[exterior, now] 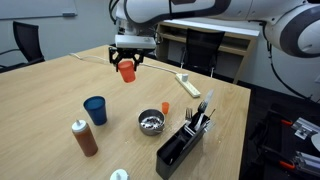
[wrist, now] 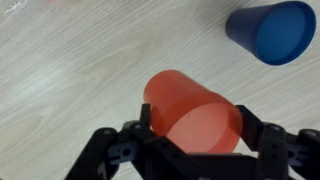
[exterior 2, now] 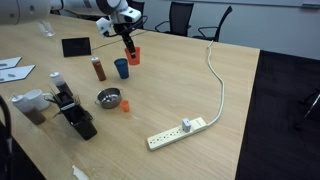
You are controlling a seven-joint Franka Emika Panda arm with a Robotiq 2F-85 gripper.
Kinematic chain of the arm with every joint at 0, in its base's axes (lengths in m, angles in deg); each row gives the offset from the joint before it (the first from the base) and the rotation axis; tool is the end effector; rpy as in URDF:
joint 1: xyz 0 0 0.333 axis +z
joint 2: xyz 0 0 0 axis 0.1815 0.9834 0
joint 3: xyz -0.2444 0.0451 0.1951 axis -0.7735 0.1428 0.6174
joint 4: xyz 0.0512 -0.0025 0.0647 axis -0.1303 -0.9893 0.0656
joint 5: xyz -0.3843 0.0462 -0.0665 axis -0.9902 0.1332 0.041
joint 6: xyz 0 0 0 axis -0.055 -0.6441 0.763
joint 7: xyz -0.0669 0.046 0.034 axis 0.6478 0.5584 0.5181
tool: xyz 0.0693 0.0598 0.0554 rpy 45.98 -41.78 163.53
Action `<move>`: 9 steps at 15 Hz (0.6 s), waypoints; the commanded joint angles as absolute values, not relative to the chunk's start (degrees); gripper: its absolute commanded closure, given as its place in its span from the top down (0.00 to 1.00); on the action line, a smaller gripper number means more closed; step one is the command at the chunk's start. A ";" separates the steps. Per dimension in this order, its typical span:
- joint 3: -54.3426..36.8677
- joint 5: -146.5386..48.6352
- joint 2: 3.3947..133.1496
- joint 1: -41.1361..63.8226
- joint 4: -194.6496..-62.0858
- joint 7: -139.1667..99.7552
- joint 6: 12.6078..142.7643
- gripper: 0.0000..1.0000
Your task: Move the cup to the right
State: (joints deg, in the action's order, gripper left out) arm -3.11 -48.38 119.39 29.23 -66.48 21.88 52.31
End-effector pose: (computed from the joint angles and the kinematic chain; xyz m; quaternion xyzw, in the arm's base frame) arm 0.7764 0.2709 0.3170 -0.9691 0.2269 -0.0849 0.0468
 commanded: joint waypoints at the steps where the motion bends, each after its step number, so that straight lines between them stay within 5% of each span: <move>1: -1.01 -45.86 118.01 29.48 -70.66 24.30 53.68 0.57; 9: 1.63 -42.89 115.10 31.61 -85.05 31.82 61.98 0.57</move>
